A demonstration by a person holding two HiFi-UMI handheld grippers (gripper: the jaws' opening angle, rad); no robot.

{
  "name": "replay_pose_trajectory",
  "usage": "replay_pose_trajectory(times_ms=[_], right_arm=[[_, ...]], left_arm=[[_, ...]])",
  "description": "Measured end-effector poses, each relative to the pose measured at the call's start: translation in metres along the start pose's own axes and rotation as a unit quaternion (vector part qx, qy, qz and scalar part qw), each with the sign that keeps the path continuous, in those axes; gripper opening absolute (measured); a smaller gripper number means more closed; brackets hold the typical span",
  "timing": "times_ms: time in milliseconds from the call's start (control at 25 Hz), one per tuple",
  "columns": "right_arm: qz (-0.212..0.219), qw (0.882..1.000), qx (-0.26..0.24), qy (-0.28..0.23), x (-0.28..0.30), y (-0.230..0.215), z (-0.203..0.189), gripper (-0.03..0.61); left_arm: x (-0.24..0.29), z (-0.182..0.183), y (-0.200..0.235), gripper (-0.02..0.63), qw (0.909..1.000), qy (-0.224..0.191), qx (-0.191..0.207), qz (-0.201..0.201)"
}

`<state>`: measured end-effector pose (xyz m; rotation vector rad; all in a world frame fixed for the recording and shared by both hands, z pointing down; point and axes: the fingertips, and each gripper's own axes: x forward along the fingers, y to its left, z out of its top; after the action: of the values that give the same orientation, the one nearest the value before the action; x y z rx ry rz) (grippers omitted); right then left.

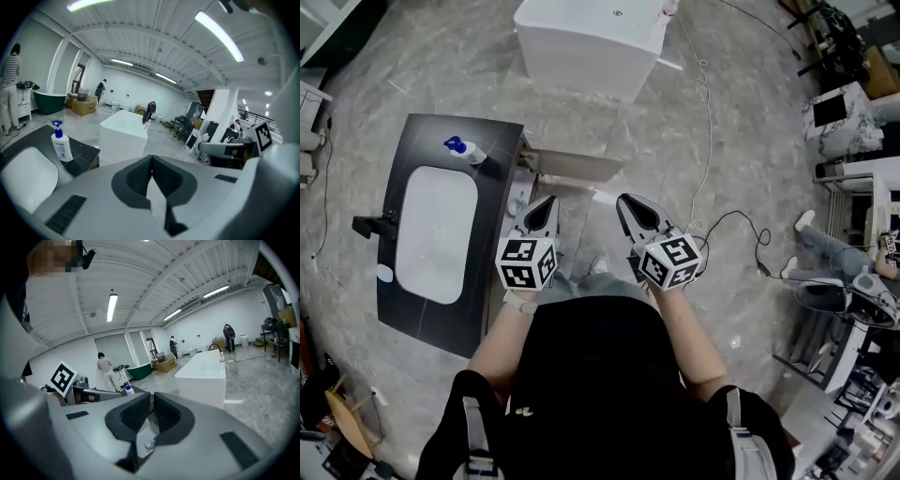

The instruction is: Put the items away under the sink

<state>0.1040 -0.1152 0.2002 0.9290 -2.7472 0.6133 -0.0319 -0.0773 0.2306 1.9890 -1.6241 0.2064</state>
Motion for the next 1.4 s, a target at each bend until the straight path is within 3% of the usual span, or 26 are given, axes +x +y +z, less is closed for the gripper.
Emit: replay_pose_trajectory(times_ms=[440,640,960,1240,1400], right_arm=[[0.014,0.997,-0.029,-0.069,-0.034,0.034,0.086,0.046],[0.009,0.993,-0.045,-0.104,-0.05,0.049,0.12,0.046],[0.013,0.989,-0.087,-0.119,-0.06,0.063,0.14,0.046],[0.021,0.987,-0.081,-0.136,-0.069,0.069,0.143,0.046],[0.029,0.987,-0.083,-0.137,-0.069,0.076,0.142,0.046]], left_arm=[[-0.032,0.081,-0.049,0.023,0.993,-0.036,0.057,-0.097],[-0.051,0.115,-0.062,0.023,0.9852,-0.076,0.079,-0.131],[-0.078,0.154,-0.07,0.023,0.9761,-0.136,0.104,-0.134],[-0.09,0.154,-0.075,0.023,0.9748,-0.139,0.109,-0.137],[-0.091,0.146,-0.07,0.023,0.9786,-0.125,0.11,-0.12]])
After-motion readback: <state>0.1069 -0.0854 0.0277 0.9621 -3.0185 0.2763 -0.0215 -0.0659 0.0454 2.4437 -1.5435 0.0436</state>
